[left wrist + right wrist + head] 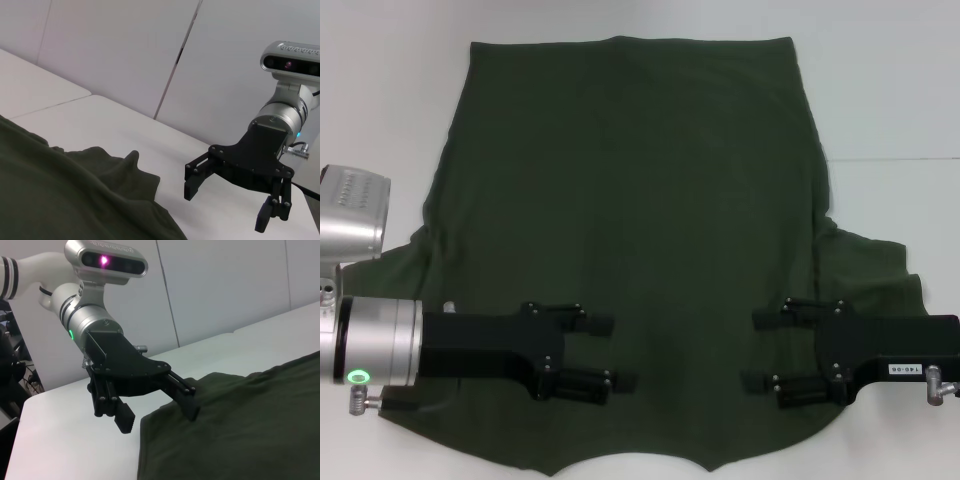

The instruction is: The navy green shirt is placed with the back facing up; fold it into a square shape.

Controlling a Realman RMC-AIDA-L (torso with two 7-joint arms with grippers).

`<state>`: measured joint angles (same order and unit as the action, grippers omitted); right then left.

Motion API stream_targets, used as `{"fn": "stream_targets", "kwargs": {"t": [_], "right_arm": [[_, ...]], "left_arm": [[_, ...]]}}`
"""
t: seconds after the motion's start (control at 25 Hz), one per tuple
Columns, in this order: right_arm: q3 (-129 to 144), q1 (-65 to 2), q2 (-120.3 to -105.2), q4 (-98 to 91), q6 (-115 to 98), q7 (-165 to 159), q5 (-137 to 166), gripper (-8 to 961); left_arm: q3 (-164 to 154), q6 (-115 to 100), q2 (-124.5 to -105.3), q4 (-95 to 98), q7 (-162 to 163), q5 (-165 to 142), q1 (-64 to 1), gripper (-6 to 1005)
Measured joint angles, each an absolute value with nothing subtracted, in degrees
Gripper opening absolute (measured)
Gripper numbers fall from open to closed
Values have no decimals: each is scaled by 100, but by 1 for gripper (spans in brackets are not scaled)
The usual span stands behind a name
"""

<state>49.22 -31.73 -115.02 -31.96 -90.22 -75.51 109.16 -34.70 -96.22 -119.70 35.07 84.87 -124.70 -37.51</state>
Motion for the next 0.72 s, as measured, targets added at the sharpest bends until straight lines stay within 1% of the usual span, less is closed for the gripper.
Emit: {"fn": "stream_targets", "kwargs": {"t": [0.72], "right_arm": [[4946,-3173,-11502,-3190,-9030,-7602,10916,931]], "left_arm": [[-3475,-9636,-11981,3513,8481,-12472,-3753,918]]}}
